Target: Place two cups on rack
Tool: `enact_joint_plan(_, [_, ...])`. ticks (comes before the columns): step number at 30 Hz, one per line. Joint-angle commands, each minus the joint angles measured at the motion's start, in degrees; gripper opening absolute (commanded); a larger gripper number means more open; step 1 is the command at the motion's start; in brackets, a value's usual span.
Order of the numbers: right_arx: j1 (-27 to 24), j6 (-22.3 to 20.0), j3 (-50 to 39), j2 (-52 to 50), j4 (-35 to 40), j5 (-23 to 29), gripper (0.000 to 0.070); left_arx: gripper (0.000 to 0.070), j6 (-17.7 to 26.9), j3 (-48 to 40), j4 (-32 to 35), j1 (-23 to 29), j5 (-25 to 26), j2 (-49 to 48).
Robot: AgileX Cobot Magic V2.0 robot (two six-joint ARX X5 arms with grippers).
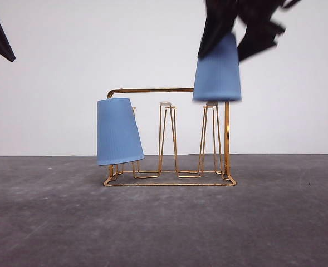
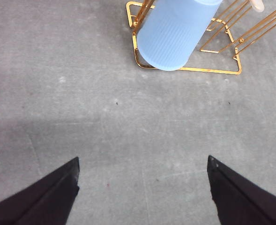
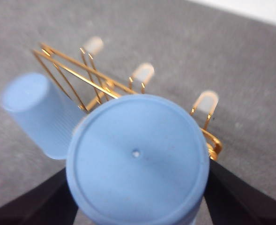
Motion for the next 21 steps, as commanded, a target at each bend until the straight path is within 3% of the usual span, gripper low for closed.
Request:
enact_joint_plan(1, [0.31, -1.14, 0.72, 2.93, 1.25, -0.01, 0.0335, 0.0503, -0.15, 0.79, 0.31, -0.22, 0.26, 0.35])
enact_joint_plan(6, [0.47, -1.01, 0.7, 8.44, 2.51, -0.04, 0.0345, 0.0504, -0.11, 0.79, 0.31, -0.22, -0.63, 0.35])
enact_joint_plan(11, [0.68, 0.72, 0.7, 11.25, 1.81, -0.02, 0.0493, 0.0505, -0.11, 0.79, 0.31, -0.22, -0.62, 0.35])
enact_joint_plan(15, [0.66, 2.09, 0.94, 10.89, 0.25, -0.02, 0.0554, 0.0508, -0.11, 0.79, 0.28, -0.22, -0.59, 0.35])
enact_joint_plan(21, [-0.24, 2.29, 7.46, 7.59, -17.14, -0.09, 0.0553, 0.051, -0.03, 0.79, 0.21, -0.22, -0.59, 0.35])
